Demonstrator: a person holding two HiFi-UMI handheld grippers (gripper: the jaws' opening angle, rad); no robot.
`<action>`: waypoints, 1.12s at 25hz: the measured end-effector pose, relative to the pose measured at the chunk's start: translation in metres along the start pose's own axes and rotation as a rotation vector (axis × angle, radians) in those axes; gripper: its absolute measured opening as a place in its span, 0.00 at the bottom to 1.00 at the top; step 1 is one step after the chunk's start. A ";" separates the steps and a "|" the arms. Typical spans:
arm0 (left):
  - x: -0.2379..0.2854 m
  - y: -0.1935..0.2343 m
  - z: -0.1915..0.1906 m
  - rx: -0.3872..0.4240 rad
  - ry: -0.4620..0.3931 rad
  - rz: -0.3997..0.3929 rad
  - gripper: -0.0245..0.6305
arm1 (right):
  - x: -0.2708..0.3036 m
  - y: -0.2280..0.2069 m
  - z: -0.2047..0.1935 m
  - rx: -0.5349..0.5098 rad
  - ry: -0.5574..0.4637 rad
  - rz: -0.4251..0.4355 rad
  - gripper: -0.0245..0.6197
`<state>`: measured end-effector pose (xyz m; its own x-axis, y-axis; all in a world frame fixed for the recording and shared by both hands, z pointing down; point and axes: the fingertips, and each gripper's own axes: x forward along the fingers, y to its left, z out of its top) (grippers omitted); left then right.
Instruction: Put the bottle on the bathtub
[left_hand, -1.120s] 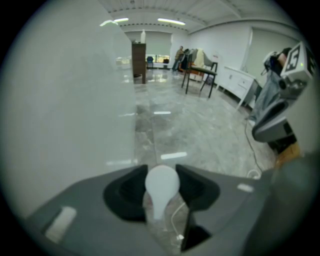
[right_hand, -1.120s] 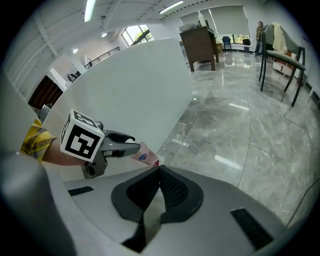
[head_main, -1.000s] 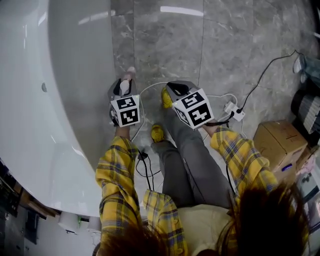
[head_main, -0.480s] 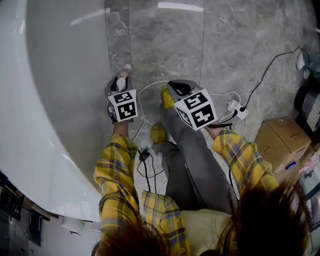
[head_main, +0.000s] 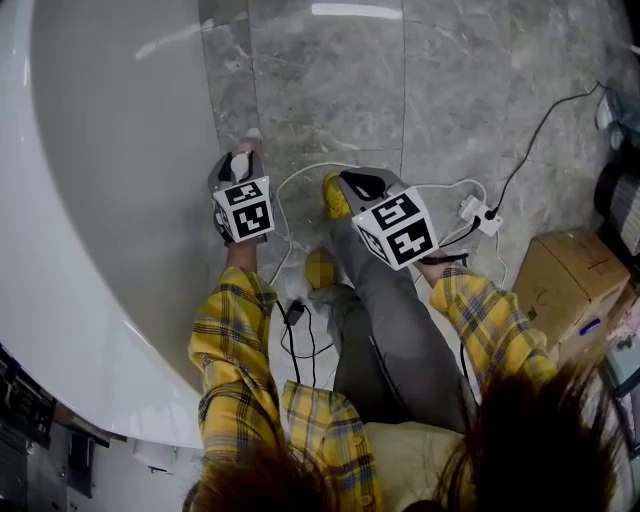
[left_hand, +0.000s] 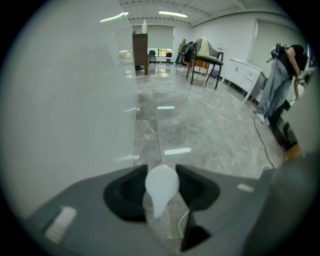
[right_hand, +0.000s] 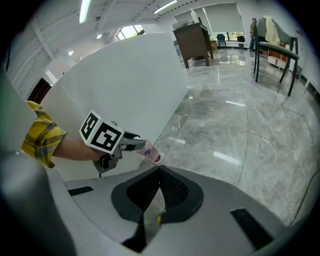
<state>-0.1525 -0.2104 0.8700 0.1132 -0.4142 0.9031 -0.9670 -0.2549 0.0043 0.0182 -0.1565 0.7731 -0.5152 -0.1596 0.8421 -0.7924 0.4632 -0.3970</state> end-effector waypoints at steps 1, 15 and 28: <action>0.000 0.000 0.001 0.004 -0.005 0.000 0.31 | 0.000 -0.001 0.000 0.001 -0.003 -0.002 0.06; -0.006 0.000 -0.004 0.105 -0.006 0.047 0.33 | -0.010 0.005 -0.004 0.019 -0.029 -0.010 0.06; -0.038 -0.010 0.020 0.110 -0.076 0.014 0.33 | -0.035 0.018 0.006 0.020 -0.063 -0.021 0.06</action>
<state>-0.1421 -0.2098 0.8266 0.1210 -0.4824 0.8676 -0.9381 -0.3412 -0.0588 0.0195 -0.1476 0.7345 -0.5176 -0.2236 0.8259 -0.8092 0.4417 -0.3875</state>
